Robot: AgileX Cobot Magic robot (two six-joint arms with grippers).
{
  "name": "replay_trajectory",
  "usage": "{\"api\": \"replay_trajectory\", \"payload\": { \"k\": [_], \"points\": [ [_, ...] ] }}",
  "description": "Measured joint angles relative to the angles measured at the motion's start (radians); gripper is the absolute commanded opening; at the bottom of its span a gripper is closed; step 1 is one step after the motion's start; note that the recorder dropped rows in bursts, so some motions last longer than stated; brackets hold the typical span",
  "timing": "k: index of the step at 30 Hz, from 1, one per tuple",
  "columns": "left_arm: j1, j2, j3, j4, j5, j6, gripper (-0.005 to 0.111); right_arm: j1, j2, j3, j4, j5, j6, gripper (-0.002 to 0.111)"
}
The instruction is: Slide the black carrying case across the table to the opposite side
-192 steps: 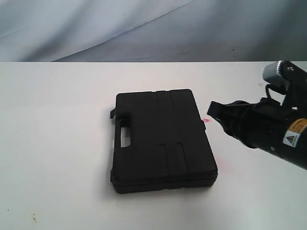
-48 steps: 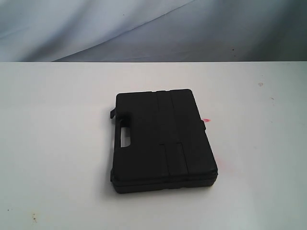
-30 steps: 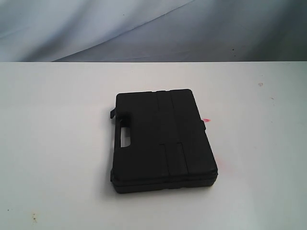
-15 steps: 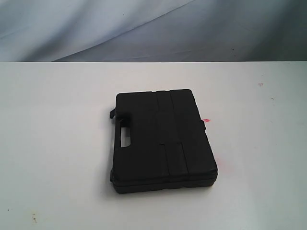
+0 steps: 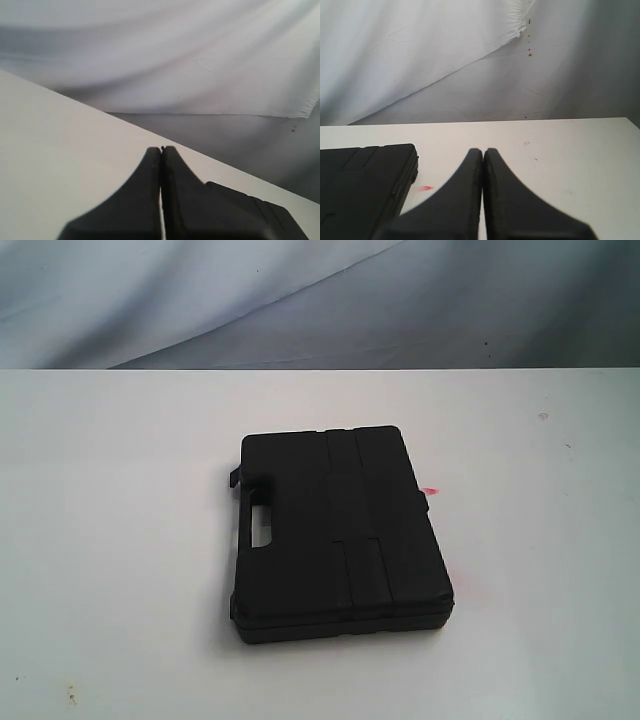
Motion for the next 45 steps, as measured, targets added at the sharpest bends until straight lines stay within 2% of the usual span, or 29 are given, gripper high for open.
{"api": "replay_trajectory", "payload": {
  "k": [11, 18, 23, 35, 45],
  "points": [
    [0.000, 0.000, -0.008, -0.184, 0.089, -0.008, 0.000, 0.000, 0.000, 0.000, 0.000, 0.000, 0.000, 0.000],
    [0.000, 0.000, -0.116, -0.303, 0.140, 0.078, 0.000, 0.000, 0.000, 0.000, 0.000, 0.000, 0.000, 0.000],
    [0.000, 0.017, -0.187, -0.317, 0.176, 0.147, 0.000, 0.000, 0.000, 0.000, 0.000, 0.000, 0.000, 0.000],
    [0.000, 0.424, -0.388, -0.323, 0.355, 0.433, 0.000, 0.000, 0.000, 0.000, 0.000, 0.000, 0.000, 0.000],
    [0.000, 0.740, -0.591, -0.327, 0.473, 0.498, 0.000, 0.000, 0.000, 0.000, 0.000, 0.000, 0.000, 0.000]
  ]
}}
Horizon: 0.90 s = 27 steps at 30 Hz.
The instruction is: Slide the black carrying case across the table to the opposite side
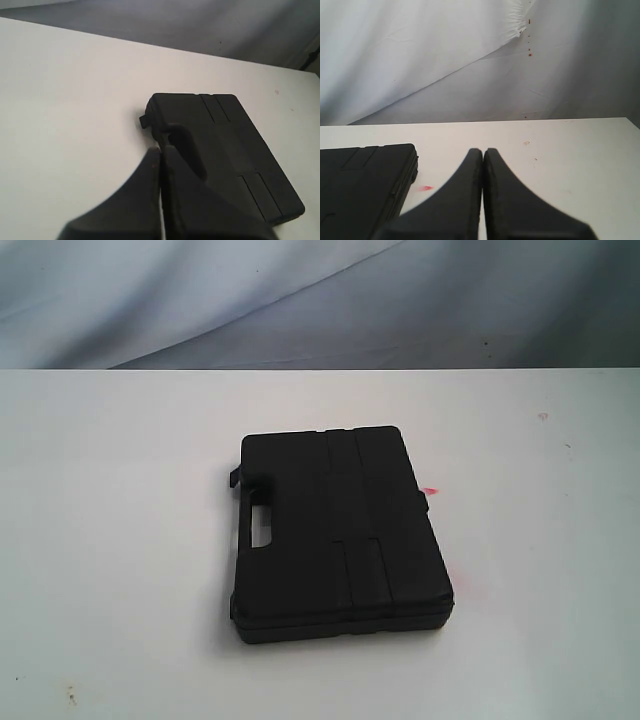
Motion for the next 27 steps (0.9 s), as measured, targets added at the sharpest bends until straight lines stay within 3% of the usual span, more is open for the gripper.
{"api": "replay_trajectory", "payload": {
  "k": [13, 19, 27],
  "points": [
    [-0.003, 0.264, -0.177, -0.014, 0.059, 0.043, 0.000, 0.000, 0.000, 0.000, 0.000, 0.000, -0.002, 0.000],
    [-0.087, 0.377, -0.272, 0.063, 0.074, 0.024, 0.000, 0.000, 0.000, 0.000, 0.000, 0.000, -0.002, 0.000],
    [-0.210, 0.518, -0.412, 0.330, 0.085, -0.188, 0.000, 0.000, 0.000, 0.000, 0.000, 0.000, -0.002, 0.000]
  ]
}}
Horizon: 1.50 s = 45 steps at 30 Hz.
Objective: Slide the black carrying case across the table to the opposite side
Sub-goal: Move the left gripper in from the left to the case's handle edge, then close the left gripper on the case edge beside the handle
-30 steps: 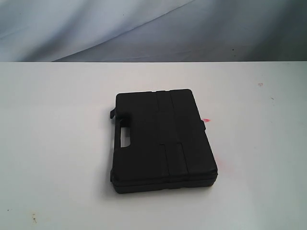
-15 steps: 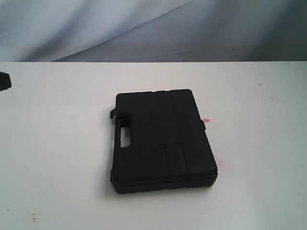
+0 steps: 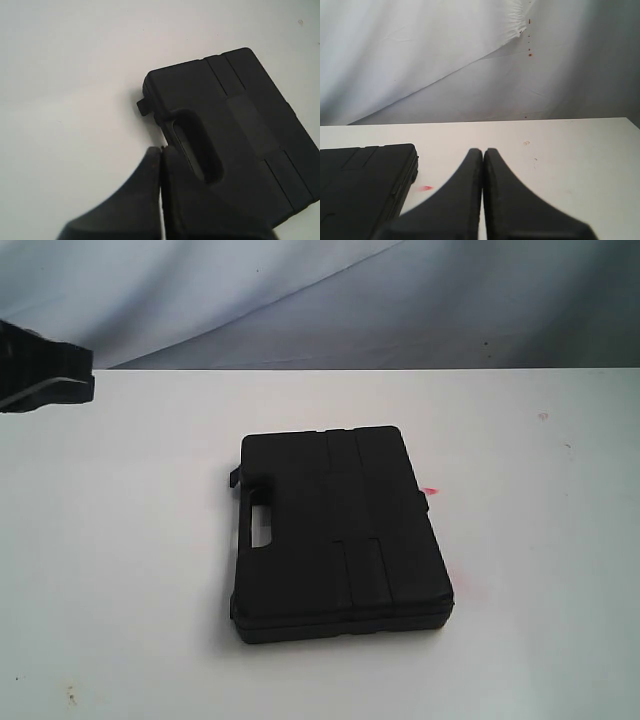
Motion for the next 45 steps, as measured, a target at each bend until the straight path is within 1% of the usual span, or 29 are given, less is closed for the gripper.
{"api": "replay_trajectory", "payload": {
  "k": [4, 5, 7, 10, 14, 19, 24, 27, 33, 36, 40, 42, 45],
  "points": [
    [-0.060, 0.077, -0.062, 0.054, 0.006, -0.086, 0.000, 0.000, 0.000, 0.000, 0.000, 0.000, 0.000, 0.000],
    [-0.085, 0.108, -0.081, 0.066, 0.006, -0.126, 0.000, 0.000, 0.000, 0.000, 0.000, 0.000, 0.000, 0.000],
    [-0.111, 0.140, -0.099, 0.091, 0.013, -0.180, 0.000, 0.000, 0.000, 0.000, 0.000, 0.000, 0.000, 0.000],
    [-0.178, 0.228, -0.142, 0.163, 0.031, -0.300, 0.000, 0.000, 0.000, 0.000, 0.000, 0.000, 0.000, 0.000],
    [-0.233, 0.330, -0.170, 0.210, 0.047, -0.413, 0.000, 0.000, 0.000, 0.000, 0.000, 0.000, 0.000, 0.000],
    [-0.244, 0.454, -0.198, 0.212, 0.060, -0.480, 0.000, 0.000, 0.000, 0.000, 0.000, 0.000, 0.000, 0.000],
    [-0.244, 0.537, -0.201, 0.213, 0.010, -0.523, 0.000, 0.000, 0.000, 0.000, 0.000, 0.000, 0.000, 0.000],
    [-0.244, 0.572, -0.201, 0.232, 0.004, -0.580, 0.000, 0.000, 0.000, 0.000, 0.000, 0.000, 0.000, 0.000],
    [-0.245, 0.602, -0.201, 0.240, -0.009, -0.614, 0.000, 0.000, 0.000, 0.000, 0.000, 0.000, 0.000, 0.000],
    [-0.262, 0.602, -0.201, 0.247, -0.035, -0.624, 0.000, 0.000, 0.000, 0.000, 0.000, 0.000, 0.000, 0.000],
    [-0.315, 0.602, -0.201, 0.266, -0.096, -0.646, 0.000, 0.000, 0.000, 0.000, 0.000, 0.000, 0.000, 0.000],
    [-0.341, 0.602, -0.201, 0.314, -0.120, -0.696, 0.000, 0.000, 0.000, 0.000, 0.000, 0.000, 0.000, 0.000],
    [-0.354, 0.602, -0.201, 0.424, -0.103, -0.814, 0.000, 0.000, 0.000, 0.000, 0.000, 0.000, 0.000, 0.000]
  ]
}}
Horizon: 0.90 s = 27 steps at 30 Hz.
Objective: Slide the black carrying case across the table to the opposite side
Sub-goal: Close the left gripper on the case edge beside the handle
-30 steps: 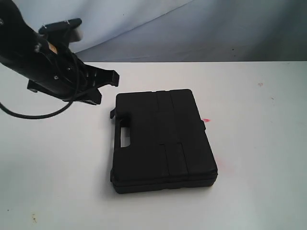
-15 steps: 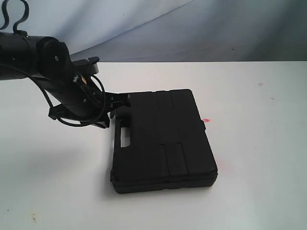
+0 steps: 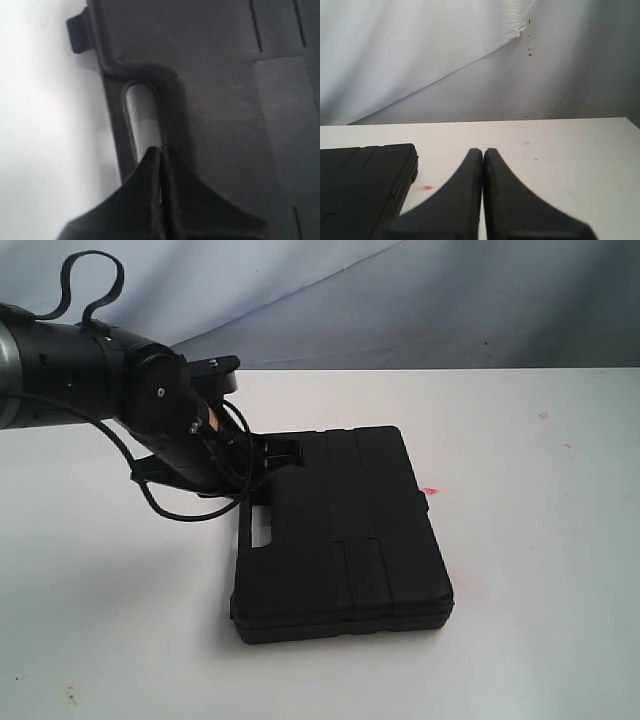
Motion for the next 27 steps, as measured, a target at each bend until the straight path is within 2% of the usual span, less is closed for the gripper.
{"api": "replay_trajectory", "payload": {
  "k": [3, 6, 9, 14, 17, 22, 27],
  "points": [
    [0.000, 0.000, 0.000, 0.090, 0.046, -0.079, 0.000, 0.000, 0.000, 0.000, 0.000, 0.000, 0.000, 0.000],
    [0.000, 0.000, 0.000, 0.115, 0.071, -0.102, 0.000, 0.000, 0.000, 0.000, 0.000, 0.000, 0.000, 0.000],
    [0.000, 0.000, 0.000, 0.121, 0.073, -0.100, 0.006, 0.000, 0.000, 0.000, 0.000, 0.000, 0.000, 0.000],
    [0.000, 0.000, 0.000, 0.123, 0.075, -0.078, 0.033, 0.000, 0.000, 0.000, 0.000, 0.000, 0.000, 0.000],
    [0.000, 0.000, 0.000, 0.123, 0.075, -0.078, 0.045, 0.000, 0.000, 0.000, 0.000, 0.000, 0.000, 0.000],
    [0.000, 0.000, 0.000, 0.115, 0.067, -0.076, 0.039, 0.000, 0.000, 0.000, 0.000, 0.000, 0.000, 0.000],
    [0.000, 0.000, 0.000, 0.112, 0.016, -0.076, 0.039, 0.000, 0.000, 0.000, 0.000, 0.000, 0.000, 0.000]
  ]
}}
